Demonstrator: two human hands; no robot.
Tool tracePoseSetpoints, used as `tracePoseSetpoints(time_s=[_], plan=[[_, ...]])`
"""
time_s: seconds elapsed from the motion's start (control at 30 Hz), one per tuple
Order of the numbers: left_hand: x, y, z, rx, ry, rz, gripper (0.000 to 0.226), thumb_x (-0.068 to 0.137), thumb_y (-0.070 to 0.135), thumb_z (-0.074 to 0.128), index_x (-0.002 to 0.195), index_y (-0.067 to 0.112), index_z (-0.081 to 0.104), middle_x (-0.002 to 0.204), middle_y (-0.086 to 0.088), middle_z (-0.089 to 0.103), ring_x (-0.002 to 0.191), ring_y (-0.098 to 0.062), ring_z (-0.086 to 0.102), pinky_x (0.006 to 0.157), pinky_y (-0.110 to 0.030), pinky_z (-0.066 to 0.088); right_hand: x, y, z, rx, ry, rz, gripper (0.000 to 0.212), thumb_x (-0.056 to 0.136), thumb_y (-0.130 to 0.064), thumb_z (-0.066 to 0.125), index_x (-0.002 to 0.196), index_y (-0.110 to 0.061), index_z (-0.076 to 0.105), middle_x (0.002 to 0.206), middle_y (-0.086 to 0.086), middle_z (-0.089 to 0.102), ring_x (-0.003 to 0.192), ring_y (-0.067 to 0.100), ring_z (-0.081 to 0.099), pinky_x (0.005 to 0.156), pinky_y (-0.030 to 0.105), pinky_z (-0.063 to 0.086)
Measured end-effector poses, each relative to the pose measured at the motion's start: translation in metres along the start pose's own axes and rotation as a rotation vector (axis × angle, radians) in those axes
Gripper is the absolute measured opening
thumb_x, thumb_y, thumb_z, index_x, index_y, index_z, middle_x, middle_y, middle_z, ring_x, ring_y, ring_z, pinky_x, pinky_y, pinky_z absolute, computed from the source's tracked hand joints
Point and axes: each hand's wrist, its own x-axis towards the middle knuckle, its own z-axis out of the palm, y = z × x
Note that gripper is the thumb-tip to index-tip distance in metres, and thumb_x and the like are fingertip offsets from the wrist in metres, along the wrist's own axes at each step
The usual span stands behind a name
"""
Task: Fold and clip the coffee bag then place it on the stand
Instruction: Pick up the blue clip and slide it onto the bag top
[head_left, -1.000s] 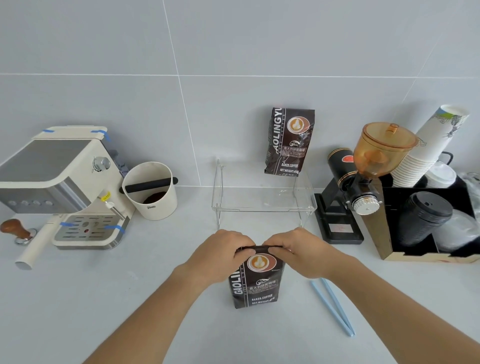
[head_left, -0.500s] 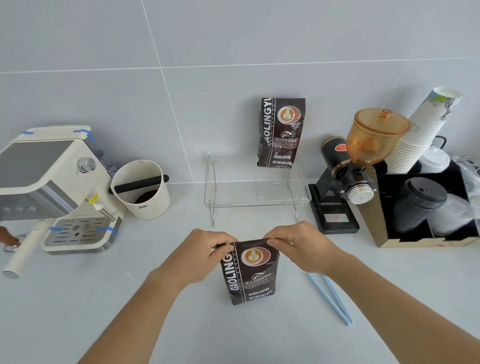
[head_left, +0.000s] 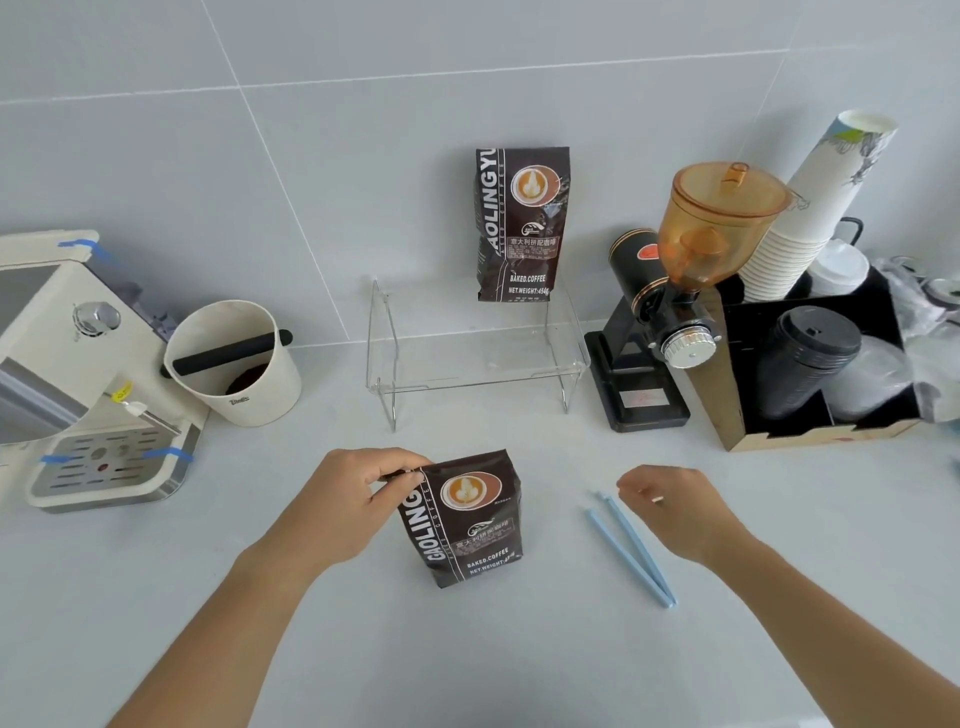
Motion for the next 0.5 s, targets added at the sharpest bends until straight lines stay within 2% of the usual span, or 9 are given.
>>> tracePoseSetpoints(time_s=[0.13,0.23,0.33,0.4,0.43,0.5], plan=[[-0.002,0.002,0.000,0.015,0.010,0.029,0.029,0.085,0.032,0.056,0.082,0.059,0.063,0.097,0.026,0.069,0.088,-0.004,0.066,0.073,-0.015,0.048,-0.017,0.035,0.027,-0.067,-0.053,0.158,0.005,0.089,-0.028,0.060,0.090,-0.029,0.064,0.092,-0.007,0.067,0.084,0.014,0.062,0.073,0.025,0.044],[-0.003,0.003,0.002,-0.010,0.032,0.023,0.032,0.083,0.032,0.055,0.081,0.063,0.062,0.094,0.030,0.070,0.088,-0.002,0.066,0.072,-0.012,0.048,-0.028,0.046,0.043,-0.119,-0.084,0.241,0.028,0.085,-0.041,0.064,0.109,-0.027,0.060,0.101,-0.006,0.062,0.091,0.017,0.061,0.072,0.028,0.046],[-0.003,0.001,0.002,0.024,0.041,0.033,0.037,0.089,0.021,0.062,0.083,0.058,0.063,0.097,0.033,0.067,0.089,0.000,0.066,0.072,-0.009,0.048,-0.034,0.048,0.053,-0.143,-0.109,0.273,0.047,0.081,-0.041,0.068,0.121,-0.024,0.050,0.106,-0.001,0.060,0.093,0.022,0.060,0.071,0.032,0.048],[-0.002,0.000,0.003,0.034,0.048,0.018,0.028,0.088,0.022,0.063,0.089,0.050,0.066,0.098,0.030,0.069,0.088,-0.004,0.067,0.072,-0.013,0.049,-0.034,0.049,0.057,-0.172,-0.121,0.286,0.054,0.080,-0.038,0.068,0.127,-0.022,0.047,0.110,0.001,0.059,0.097,0.023,0.060,0.075,0.033,0.050],[-0.002,-0.001,0.004,0.021,0.049,0.003,0.020,0.087,0.027,0.061,0.091,0.045,0.069,0.097,0.027,0.070,0.087,-0.006,0.068,0.073,-0.016,0.051,-0.032,0.048,0.058,-0.180,-0.119,0.294,0.053,0.081,-0.036,0.067,0.127,-0.021,0.047,0.110,0.001,0.059,0.097,0.024,0.060,0.076,0.034,0.051],[-0.003,-0.003,0.005,-0.001,0.060,-0.017,0.020,0.084,0.031,0.057,0.095,0.035,0.074,0.093,0.020,0.074,0.087,-0.008,0.069,0.074,-0.021,0.052,-0.030,0.046,0.060,-0.190,-0.108,0.301,0.044,0.083,-0.033,0.064,0.122,-0.019,0.050,0.105,0.002,0.059,0.091,0.023,0.060,0.076,0.035,0.052]])
